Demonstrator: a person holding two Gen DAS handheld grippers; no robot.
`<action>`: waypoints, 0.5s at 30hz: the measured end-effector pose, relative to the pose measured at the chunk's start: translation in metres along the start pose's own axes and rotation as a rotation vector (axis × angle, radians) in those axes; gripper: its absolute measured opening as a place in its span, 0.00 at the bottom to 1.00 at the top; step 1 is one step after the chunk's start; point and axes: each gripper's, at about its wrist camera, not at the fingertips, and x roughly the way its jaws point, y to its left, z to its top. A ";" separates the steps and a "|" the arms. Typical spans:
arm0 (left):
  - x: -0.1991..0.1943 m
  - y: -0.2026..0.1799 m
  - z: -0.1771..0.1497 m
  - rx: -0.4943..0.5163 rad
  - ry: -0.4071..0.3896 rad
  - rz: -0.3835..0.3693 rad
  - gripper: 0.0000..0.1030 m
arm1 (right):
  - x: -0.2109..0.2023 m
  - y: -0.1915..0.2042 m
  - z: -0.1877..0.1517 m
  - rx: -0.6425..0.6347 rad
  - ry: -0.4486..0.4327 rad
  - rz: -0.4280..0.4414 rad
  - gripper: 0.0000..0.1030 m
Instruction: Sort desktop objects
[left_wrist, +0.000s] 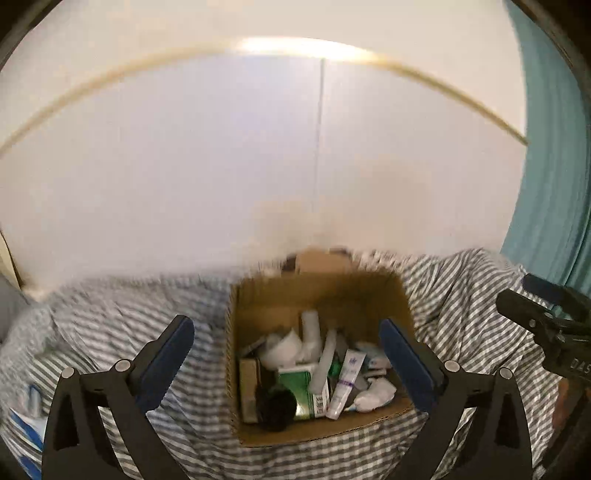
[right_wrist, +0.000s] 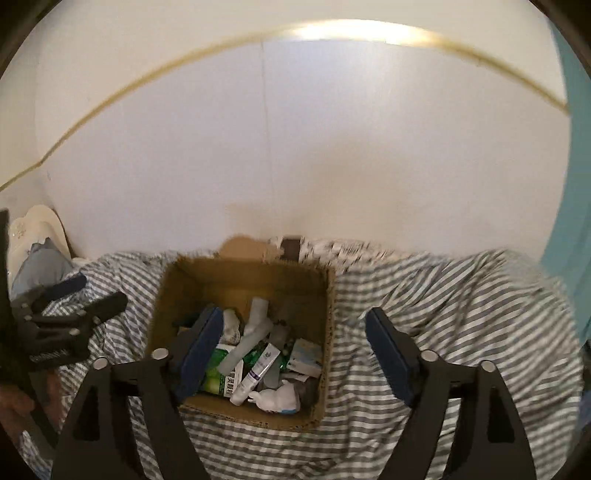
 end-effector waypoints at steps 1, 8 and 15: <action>-0.010 -0.004 0.003 0.010 -0.023 0.012 1.00 | -0.010 0.002 0.001 -0.003 -0.020 -0.010 0.89; -0.043 -0.021 -0.011 -0.043 -0.038 0.014 1.00 | -0.055 0.001 -0.015 -0.005 -0.048 -0.026 0.94; -0.039 -0.024 -0.092 -0.115 0.028 0.045 1.00 | -0.060 -0.008 -0.092 0.072 -0.061 -0.148 1.00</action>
